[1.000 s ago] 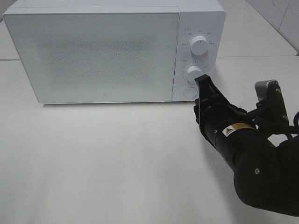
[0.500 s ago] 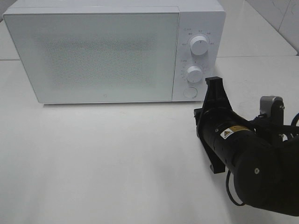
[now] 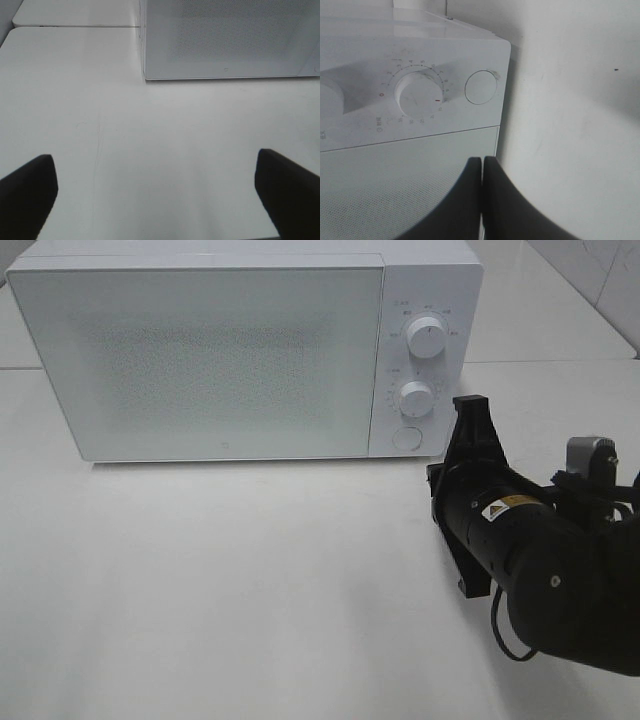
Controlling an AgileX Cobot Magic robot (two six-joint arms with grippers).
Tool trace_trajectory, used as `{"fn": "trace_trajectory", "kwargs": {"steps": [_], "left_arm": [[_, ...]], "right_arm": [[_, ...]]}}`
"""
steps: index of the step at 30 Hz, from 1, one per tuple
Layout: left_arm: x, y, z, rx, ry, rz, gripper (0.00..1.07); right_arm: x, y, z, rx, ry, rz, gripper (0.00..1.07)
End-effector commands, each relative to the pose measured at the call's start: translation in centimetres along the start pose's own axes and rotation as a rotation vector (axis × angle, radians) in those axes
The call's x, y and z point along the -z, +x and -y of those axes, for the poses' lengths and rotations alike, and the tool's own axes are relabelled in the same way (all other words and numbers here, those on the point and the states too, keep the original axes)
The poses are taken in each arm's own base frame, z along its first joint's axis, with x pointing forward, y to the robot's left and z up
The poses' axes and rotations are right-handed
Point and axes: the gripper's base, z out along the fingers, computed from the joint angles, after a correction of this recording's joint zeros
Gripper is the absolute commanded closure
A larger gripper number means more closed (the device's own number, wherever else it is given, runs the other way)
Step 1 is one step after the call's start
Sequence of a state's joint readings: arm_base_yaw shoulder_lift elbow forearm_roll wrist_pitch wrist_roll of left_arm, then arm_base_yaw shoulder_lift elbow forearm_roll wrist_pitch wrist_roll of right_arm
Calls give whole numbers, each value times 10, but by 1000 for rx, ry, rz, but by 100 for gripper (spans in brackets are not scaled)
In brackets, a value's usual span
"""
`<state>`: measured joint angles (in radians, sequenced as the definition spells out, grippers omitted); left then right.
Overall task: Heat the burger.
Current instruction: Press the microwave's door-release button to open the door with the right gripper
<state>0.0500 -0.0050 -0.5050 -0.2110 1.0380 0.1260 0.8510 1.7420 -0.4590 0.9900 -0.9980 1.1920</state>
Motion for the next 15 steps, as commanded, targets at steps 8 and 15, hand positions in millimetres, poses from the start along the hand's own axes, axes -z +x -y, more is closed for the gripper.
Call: {"fn": "trace_trajectory", "kwargs": {"steps": [8, 15], "left_arm": [[3, 3, -7, -52, -86, 5, 6], [2, 2, -2, -22, -32, 12, 6]], "right_arm": [[-28, 7, -9, -11, -8, -34, 107], [-49, 10, -2, -17, 7, -30, 107]]}}
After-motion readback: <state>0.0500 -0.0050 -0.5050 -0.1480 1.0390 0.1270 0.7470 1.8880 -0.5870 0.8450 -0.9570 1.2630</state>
